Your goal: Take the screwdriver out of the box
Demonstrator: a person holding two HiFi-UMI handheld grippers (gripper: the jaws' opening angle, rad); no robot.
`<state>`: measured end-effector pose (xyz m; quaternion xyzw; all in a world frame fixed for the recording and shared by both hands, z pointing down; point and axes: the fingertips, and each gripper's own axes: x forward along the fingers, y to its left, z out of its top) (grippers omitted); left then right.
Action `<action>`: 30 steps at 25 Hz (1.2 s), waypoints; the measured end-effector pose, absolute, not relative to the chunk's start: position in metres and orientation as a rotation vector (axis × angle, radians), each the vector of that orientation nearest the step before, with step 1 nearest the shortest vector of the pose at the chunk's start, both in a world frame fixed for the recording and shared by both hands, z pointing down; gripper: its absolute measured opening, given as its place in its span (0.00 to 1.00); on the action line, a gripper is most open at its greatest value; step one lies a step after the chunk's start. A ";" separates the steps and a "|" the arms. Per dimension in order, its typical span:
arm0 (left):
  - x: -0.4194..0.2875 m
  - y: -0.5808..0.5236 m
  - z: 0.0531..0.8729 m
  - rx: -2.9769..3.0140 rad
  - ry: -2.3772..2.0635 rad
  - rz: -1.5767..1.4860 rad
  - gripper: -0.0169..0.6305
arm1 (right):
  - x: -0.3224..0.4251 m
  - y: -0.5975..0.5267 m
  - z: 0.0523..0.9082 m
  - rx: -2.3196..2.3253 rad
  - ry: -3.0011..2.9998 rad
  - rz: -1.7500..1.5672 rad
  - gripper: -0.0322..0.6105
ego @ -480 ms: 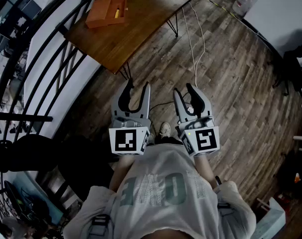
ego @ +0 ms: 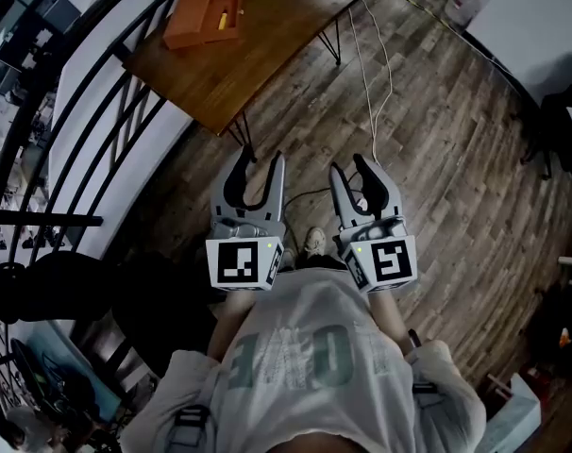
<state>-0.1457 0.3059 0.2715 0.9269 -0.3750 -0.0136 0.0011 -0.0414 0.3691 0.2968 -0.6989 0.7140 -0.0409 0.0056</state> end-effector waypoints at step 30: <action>-0.097 0.313 0.262 2.928 -1.271 -0.120 0.29 | 0.011 0.362 0.302 -2.085 2.286 -0.075 0.27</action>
